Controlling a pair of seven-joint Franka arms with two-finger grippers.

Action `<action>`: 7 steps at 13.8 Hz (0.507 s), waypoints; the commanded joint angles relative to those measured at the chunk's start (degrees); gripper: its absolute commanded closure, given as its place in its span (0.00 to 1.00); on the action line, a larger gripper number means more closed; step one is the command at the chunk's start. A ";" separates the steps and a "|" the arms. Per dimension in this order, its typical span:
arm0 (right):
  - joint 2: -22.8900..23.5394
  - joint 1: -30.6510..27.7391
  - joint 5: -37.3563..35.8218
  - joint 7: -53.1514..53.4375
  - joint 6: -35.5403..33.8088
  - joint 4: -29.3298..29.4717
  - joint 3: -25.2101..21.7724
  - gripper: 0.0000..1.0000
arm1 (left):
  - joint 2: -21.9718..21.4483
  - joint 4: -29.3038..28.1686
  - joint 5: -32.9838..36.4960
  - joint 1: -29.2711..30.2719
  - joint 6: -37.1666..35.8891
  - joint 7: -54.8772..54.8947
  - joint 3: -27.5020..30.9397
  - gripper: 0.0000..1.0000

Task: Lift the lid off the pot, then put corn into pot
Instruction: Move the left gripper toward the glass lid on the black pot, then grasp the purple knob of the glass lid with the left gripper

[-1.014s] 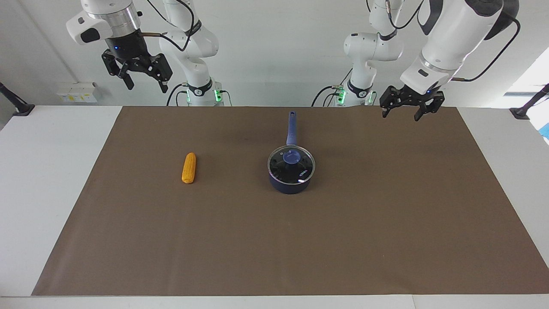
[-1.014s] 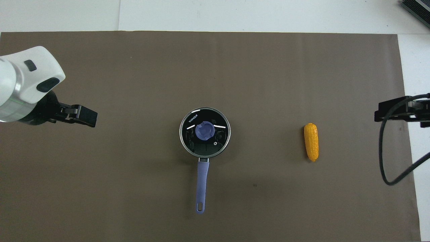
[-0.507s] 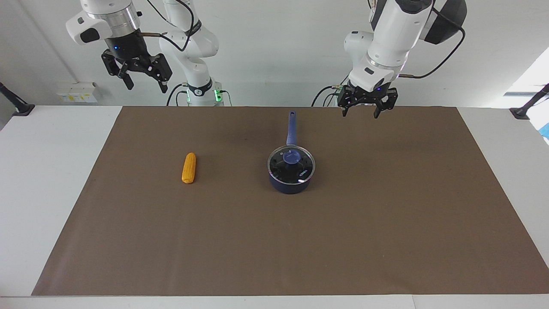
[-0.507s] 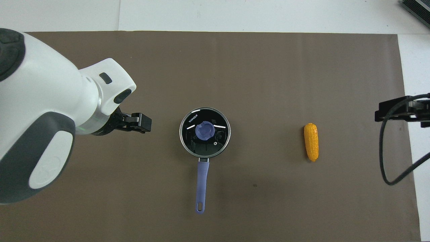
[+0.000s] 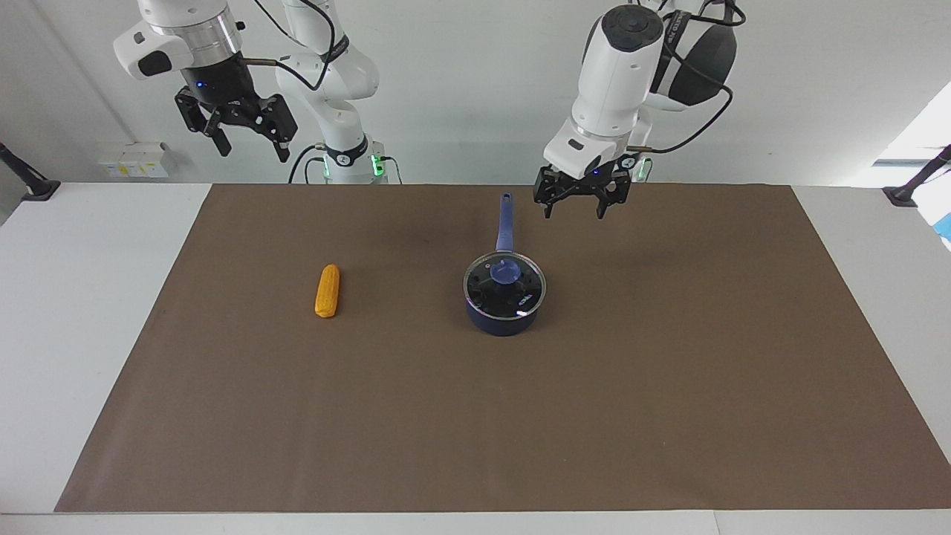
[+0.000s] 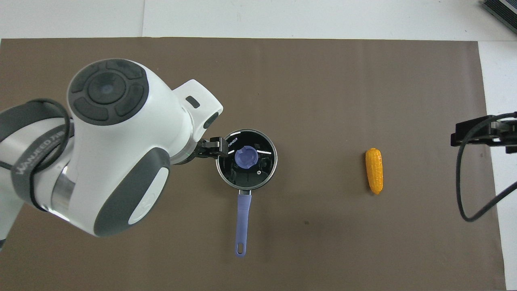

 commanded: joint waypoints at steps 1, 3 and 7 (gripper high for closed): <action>-2.30 -0.78 1.12 0.18 3.24 -3.72 0.16 0.00 | 3.50 0.05 0.66 -3.41 3.27 -3.77 0.91 0.00; -2.31 -0.87 1.12 0.18 3.42 -3.81 0.16 0.00 | 7.72 0.76 1.01 -5.18 5.99 -7.29 0.99 0.00; -2.39 -0.87 1.12 0.18 3.42 -3.81 0.16 0.00 | 11.15 0.76 1.28 -6.32 10.04 -9.93 0.99 0.00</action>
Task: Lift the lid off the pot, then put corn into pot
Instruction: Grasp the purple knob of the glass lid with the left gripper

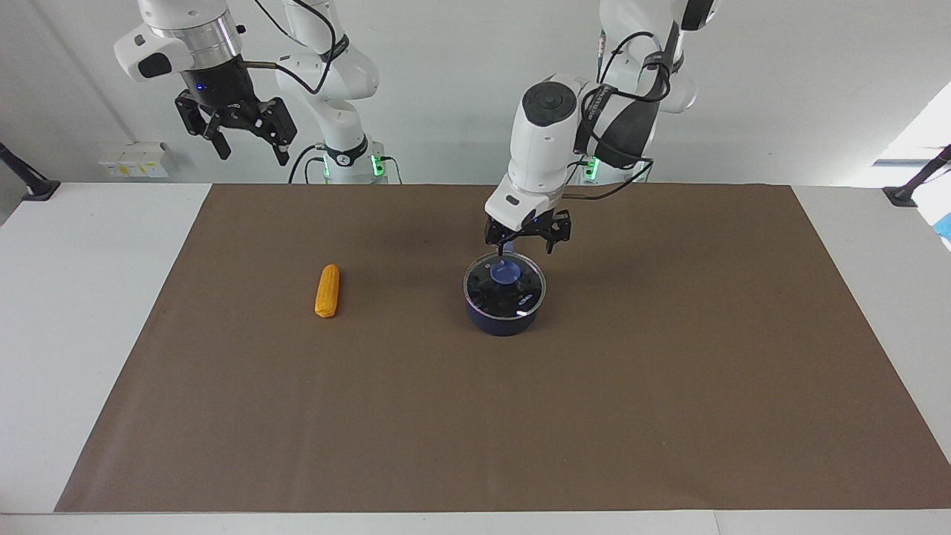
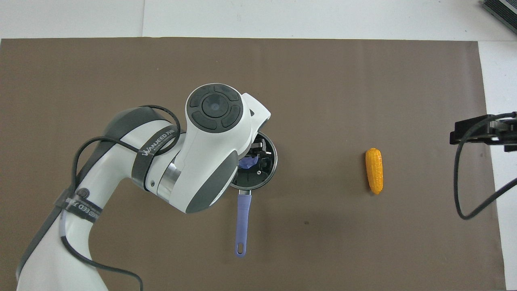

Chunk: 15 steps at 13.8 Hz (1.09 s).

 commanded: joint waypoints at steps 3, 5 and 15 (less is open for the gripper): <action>-1.59 -0.72 1.12 0.26 2.01 -2.69 0.16 0.00 | 1.35 -0.25 0.64 -1.39 4.17 -2.32 0.90 0.00; -1.68 -0.72 1.12 0.26 2.09 -3.22 0.16 0.00 | 1.35 -1.39 0.64 -1.39 5.13 -2.41 0.90 0.00; -1.68 -0.64 1.03 0.26 2.88 -3.31 0.16 0.00 | 2.14 -5.00 0.81 -2.10 9.09 -3.11 0.98 0.00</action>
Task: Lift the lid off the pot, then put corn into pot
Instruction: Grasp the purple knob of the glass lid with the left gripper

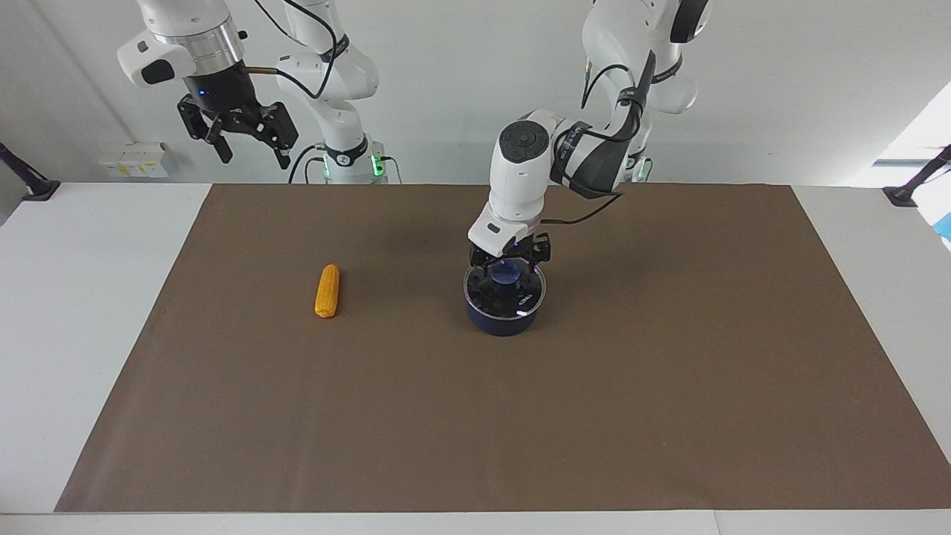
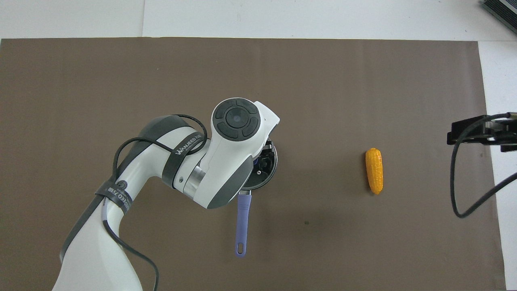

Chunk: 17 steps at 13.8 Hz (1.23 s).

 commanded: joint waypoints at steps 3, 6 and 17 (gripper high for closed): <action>-1.60 -0.63 1.03 0.26 2.10 -2.19 0.16 0.00 | -1.34 -3.04 0.81 -0.62 2.15 -0.96 0.69 0.00; -1.60 -0.63 1.03 0.26 2.10 -2.19 0.16 0.00 | -1.51 -3.40 0.89 -0.70 2.24 -0.96 0.60 0.00; -1.60 -0.63 1.03 0.26 2.19 -2.19 0.16 0.00 | -1.69 -2.79 0.89 -0.88 0.84 -0.88 0.69 0.88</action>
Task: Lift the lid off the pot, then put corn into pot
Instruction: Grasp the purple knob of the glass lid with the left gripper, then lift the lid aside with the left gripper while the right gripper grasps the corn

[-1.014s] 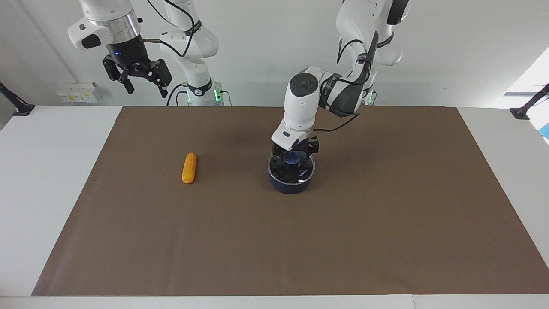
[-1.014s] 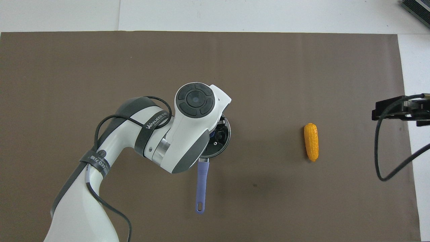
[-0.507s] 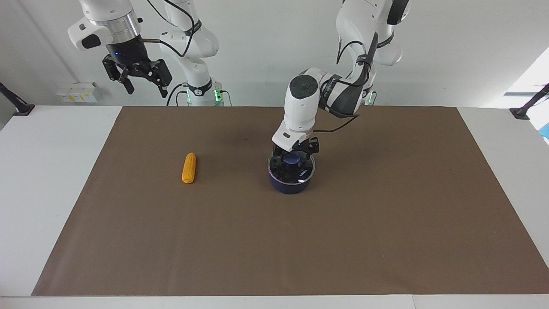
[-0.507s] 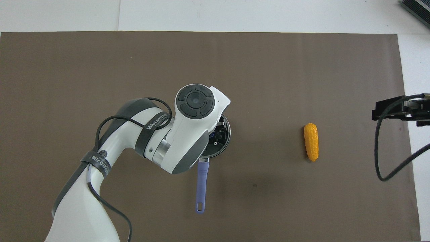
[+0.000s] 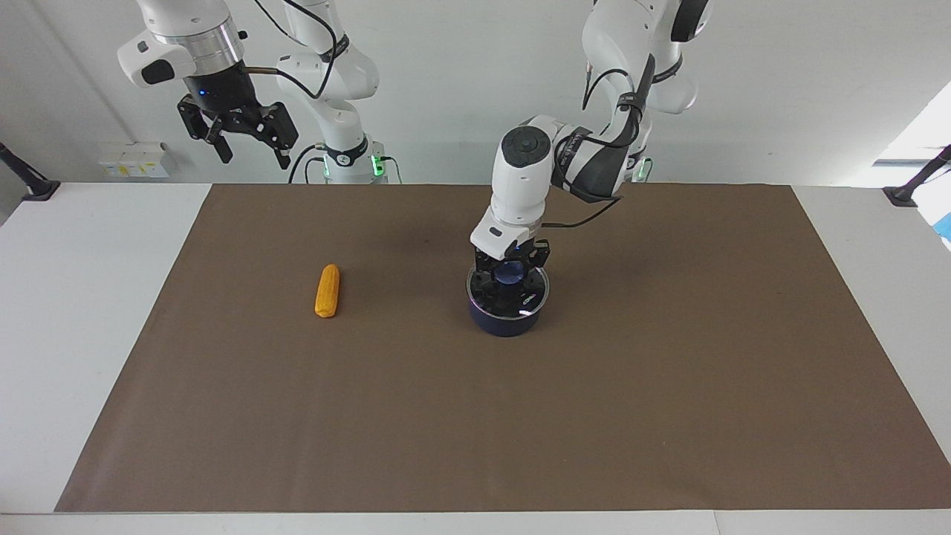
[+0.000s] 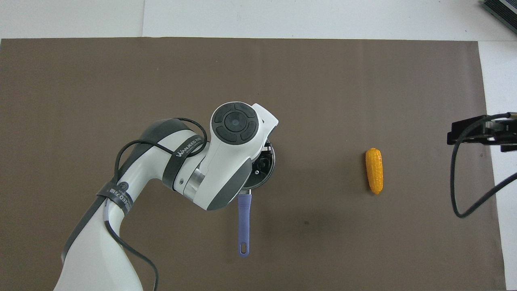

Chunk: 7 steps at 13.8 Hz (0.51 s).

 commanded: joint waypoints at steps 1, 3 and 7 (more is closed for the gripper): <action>-1.51 -0.63 1.03 0.26 2.45 -2.36 0.16 0.00 | -1.31 -1.00 0.98 -0.92 -1.08 -0.69 0.77 0.98; -1.42 -0.63 1.03 0.35 6.29 -4.90 0.16 0.00 | -1.13 1.02 0.98 -0.75 -3.45 -0.60 0.86 1.00; -1.42 -0.71 0.68 0.53 15.17 -12.80 0.08 0.00 | -1.48 6.20 1.06 0.05 -8.89 0.01 1.38 1.00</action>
